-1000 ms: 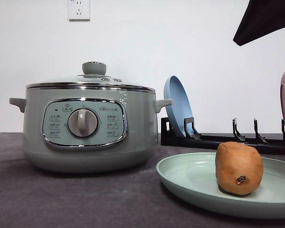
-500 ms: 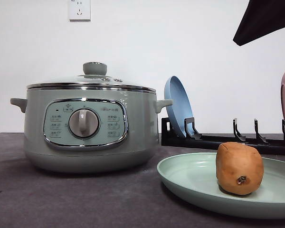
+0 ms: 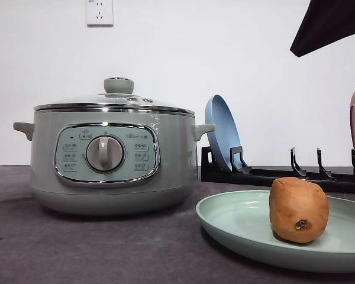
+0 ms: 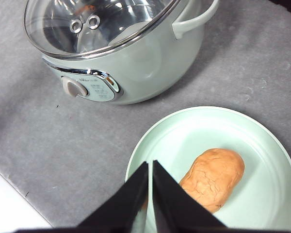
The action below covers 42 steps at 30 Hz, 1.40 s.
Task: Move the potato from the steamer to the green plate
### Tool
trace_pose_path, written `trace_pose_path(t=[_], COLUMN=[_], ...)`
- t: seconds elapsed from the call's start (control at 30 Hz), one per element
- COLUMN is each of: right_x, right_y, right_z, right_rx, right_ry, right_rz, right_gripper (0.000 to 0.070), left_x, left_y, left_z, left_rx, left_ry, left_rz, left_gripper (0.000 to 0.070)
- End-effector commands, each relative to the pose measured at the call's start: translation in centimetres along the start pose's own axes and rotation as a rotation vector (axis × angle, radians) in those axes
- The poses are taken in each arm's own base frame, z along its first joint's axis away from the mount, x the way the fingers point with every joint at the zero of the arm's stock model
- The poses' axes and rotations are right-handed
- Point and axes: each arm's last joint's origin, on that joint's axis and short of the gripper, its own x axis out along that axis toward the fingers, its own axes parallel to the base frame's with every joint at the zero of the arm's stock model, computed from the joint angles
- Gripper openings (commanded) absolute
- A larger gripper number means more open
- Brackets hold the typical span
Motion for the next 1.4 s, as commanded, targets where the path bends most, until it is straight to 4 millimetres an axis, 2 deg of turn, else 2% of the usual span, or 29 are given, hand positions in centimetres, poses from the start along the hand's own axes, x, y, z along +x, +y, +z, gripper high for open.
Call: trace_pose_path(t=[0.0,0.13,0.27,0.47,0.77,1.07,1.37], right_x=[-0.1,-0.1,-0.1,-0.1,-0.1,-0.1,-0.1], right_y=[0.3,0.3,0.3,0.3,0.3,0.3,0.3], right_z=[0.4,0.4,0.4,0.4,0.4,0.4,0.4], right_rx=[-0.019,-0.019,-0.019,-0.019,-0.019,-0.019,-0.019], right_ry=[-0.016,-0.016,-0.017,-0.016,-0.016,-0.016,-0.017], right_rz=[0.010,0.010,0.010,0.010,0.010,0.010,0.010], right_gripper=[0.0000,0.0000,0.0000,0.0000,0.0000,0.0000,0.0000], left_x=[-0.4,-2.1,-2.7,-2.1,-1.4,-0.5,0.4], left_y=[0.3,0.3,0.1,0.2,-0.4,-0.9,-1.0], left_z=[-1.2,-4.7,-9.0,-16.0,-25.0,-31.8,-36.2], left_rx=[0.030,0.058,0.078,0.079,0.047,0.025,0.006], left_ry=[-0.026,-0.105,-0.180,-0.209,-0.126,-0.043,0.032], left_rz=[0.055,0.221,0.361,0.512,0.602,0.592,0.581], left_gripper=[0.0001,0.0001,0.0001,0.0001,0.0001,0.0001,0.0001])
